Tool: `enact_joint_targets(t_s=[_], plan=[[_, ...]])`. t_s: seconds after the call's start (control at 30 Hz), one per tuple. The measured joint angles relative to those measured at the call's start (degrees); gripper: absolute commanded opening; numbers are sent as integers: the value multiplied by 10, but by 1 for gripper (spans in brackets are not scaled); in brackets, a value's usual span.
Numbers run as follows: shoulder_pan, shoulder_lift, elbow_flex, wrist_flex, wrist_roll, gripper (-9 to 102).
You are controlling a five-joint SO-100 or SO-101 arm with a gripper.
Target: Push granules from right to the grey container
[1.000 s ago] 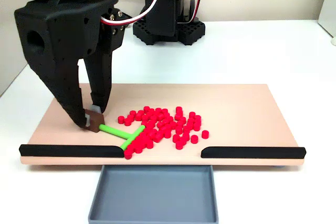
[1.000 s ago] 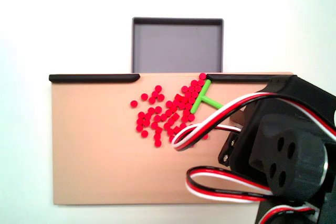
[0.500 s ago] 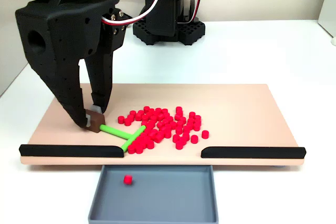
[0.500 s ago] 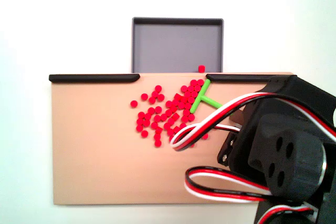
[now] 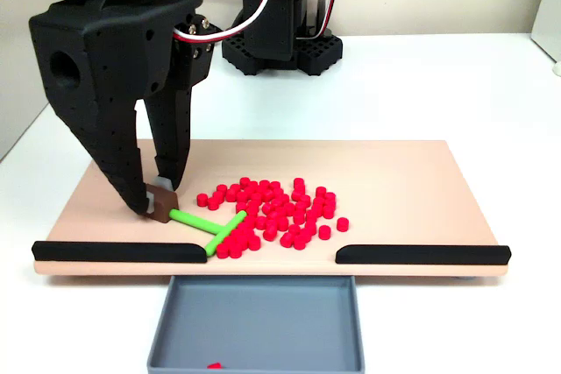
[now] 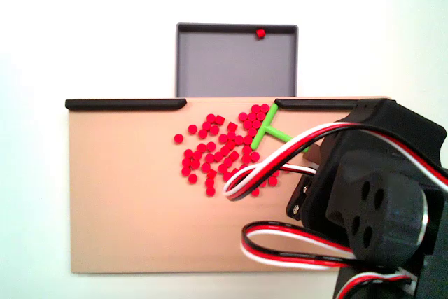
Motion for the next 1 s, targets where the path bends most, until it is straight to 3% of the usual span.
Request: enact_joint_targets(t_s=[1.0], plan=[[8, 70, 2, 43, 6, 0]])
